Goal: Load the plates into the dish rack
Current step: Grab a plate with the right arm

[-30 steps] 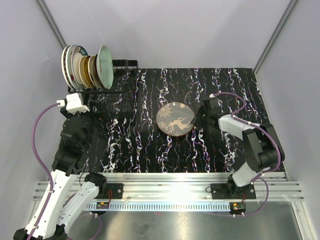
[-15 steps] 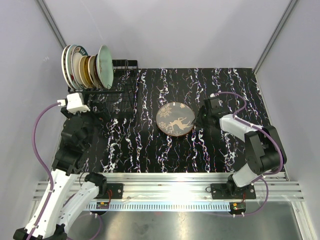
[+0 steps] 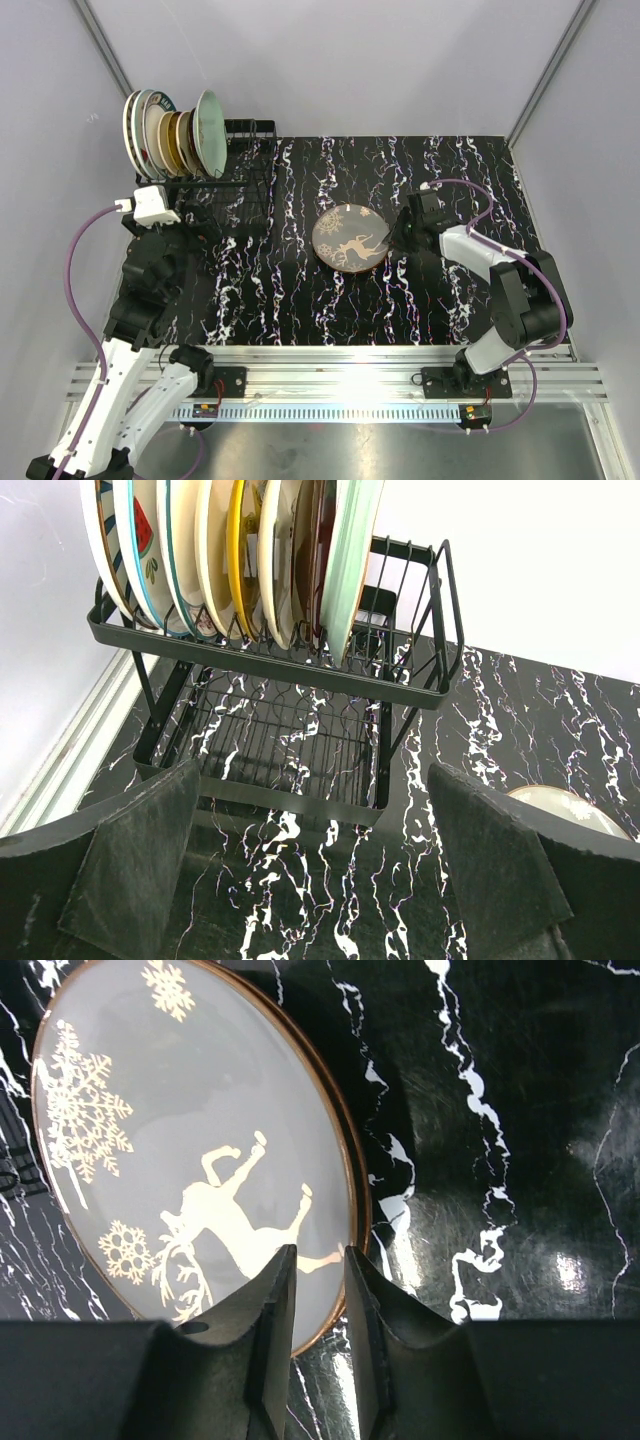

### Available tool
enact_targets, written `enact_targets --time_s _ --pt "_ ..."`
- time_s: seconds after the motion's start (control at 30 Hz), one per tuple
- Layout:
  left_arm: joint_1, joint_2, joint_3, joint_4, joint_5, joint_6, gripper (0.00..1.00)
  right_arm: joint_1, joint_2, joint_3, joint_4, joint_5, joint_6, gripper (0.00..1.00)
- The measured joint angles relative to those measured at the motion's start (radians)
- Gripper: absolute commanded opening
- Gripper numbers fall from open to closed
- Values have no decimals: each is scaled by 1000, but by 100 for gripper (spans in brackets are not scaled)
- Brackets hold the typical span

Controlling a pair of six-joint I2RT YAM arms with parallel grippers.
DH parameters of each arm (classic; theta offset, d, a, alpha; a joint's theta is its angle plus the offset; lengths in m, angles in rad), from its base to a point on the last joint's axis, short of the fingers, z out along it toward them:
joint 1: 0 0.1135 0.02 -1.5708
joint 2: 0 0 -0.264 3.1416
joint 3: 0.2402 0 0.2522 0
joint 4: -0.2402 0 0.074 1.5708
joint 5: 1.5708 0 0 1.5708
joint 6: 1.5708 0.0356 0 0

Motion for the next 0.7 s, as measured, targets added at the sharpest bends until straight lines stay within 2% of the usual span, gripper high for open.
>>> enact_targets --time_s 0.7 --pt "-8 0 0 0 0 0 99 0 26 6 5 -24 5 36"
